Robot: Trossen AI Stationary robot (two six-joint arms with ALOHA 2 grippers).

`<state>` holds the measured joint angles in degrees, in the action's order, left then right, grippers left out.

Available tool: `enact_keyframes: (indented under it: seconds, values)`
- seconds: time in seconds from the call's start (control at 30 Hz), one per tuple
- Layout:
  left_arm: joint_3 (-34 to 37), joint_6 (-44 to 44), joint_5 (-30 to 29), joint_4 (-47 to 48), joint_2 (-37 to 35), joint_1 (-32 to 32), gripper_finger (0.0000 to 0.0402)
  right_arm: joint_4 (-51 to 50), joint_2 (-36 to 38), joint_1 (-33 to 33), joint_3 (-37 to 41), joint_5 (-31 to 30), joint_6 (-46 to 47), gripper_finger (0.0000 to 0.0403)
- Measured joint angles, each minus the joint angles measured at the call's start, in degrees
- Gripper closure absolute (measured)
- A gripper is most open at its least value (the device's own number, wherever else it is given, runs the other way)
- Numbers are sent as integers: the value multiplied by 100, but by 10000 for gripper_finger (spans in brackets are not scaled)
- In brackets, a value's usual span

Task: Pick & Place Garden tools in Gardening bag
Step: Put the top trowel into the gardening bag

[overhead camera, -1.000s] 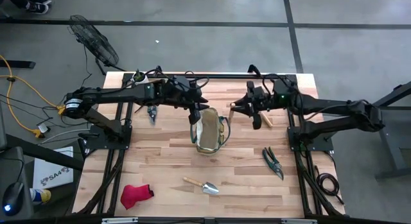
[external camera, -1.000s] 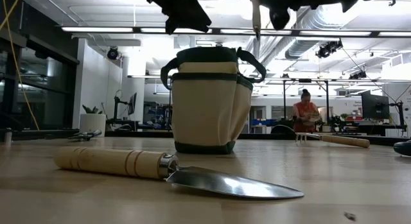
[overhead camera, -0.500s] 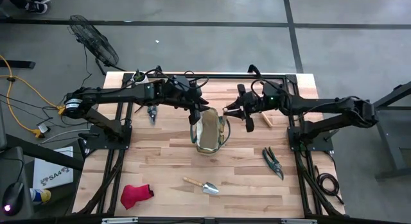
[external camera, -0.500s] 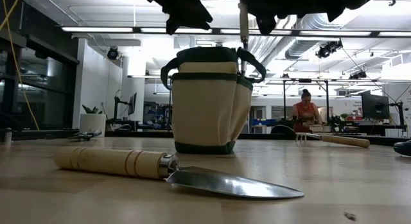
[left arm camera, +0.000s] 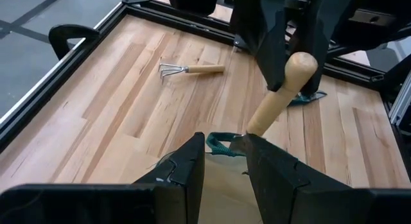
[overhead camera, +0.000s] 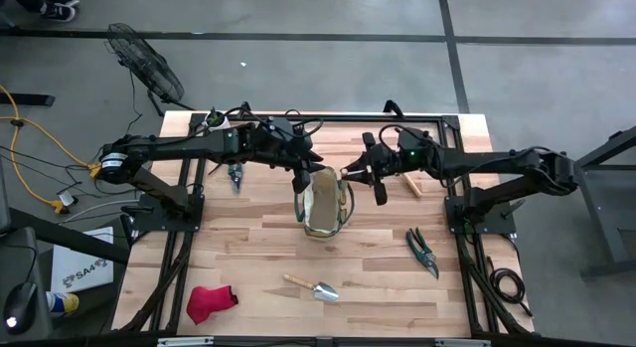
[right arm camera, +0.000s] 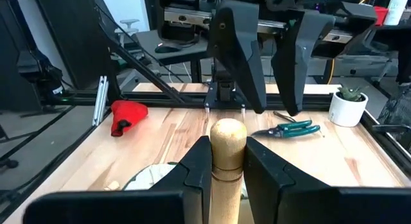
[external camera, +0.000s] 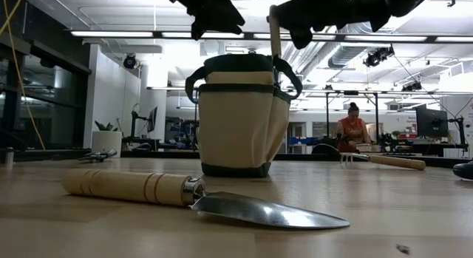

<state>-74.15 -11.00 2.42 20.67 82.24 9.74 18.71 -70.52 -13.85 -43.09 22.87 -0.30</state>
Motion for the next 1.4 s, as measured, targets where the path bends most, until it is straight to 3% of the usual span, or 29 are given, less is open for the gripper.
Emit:
enact_keyframes:
  seconds: [0.3,0.83,1.1,1.4]
  values:
    - [0,0,-4,-2,0,0,291,-46,0,0,0,295,-101,348]
    - [0,0,-11,-23,0,0,291,0,-272,37,-2,253,-233,348]
    - [0,0,-11,-39,0,0,291,-6,-273,37,-2,-235,-526,348]
    - [0,0,-9,-44,0,0,291,-126,-403,103,-2,-225,-544,348]
